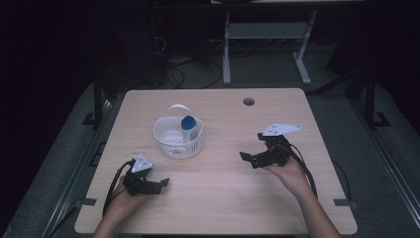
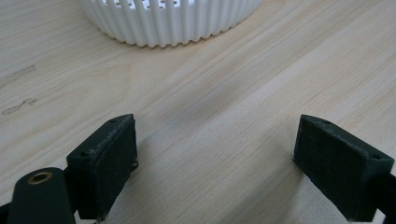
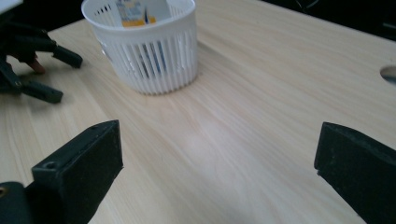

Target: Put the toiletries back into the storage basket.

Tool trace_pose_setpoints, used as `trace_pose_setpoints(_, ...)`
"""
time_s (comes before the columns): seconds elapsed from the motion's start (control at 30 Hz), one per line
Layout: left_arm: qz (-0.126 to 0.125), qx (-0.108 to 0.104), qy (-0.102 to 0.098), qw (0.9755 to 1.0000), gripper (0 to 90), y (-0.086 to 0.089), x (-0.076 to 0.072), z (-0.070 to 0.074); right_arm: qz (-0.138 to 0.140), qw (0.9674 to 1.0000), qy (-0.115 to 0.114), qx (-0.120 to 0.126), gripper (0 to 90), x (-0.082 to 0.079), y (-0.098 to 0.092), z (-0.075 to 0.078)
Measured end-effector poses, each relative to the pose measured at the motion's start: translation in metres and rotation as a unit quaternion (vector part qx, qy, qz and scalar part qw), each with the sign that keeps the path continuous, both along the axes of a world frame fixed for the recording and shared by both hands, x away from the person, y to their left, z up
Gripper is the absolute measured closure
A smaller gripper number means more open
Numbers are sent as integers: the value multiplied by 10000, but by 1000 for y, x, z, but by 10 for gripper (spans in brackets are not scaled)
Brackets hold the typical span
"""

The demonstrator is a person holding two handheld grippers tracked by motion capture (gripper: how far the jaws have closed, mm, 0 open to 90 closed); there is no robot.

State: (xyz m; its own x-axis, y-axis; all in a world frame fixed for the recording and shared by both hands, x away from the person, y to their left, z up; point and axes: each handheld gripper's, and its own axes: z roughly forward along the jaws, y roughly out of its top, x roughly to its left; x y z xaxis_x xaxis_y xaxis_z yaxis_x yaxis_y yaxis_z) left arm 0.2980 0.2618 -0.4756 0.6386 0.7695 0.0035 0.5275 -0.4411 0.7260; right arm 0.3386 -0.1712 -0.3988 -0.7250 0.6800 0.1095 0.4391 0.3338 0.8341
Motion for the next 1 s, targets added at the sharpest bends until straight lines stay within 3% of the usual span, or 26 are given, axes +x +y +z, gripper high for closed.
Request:
trace_pose_setpoints(0.4,7,8,-11,10000,131,0,0,0,-339,9987,224,-307,6,-25,-35,-22)
trace_pose_setpoints(0.77,9,10,-14,10000,131,0,0,0,-862,9921,470,-783,7,-41,-69,-52)
trace_pose_setpoints(0.9,8,14,-14,10000,131,0,0,0,-1048,9905,487,-744,7,-45,-78,-60)
trace_pose_setpoints(1.0,8,14,-14,10000,131,0,0,0,-1162,9883,464,-874,7,-46,-82,-68)
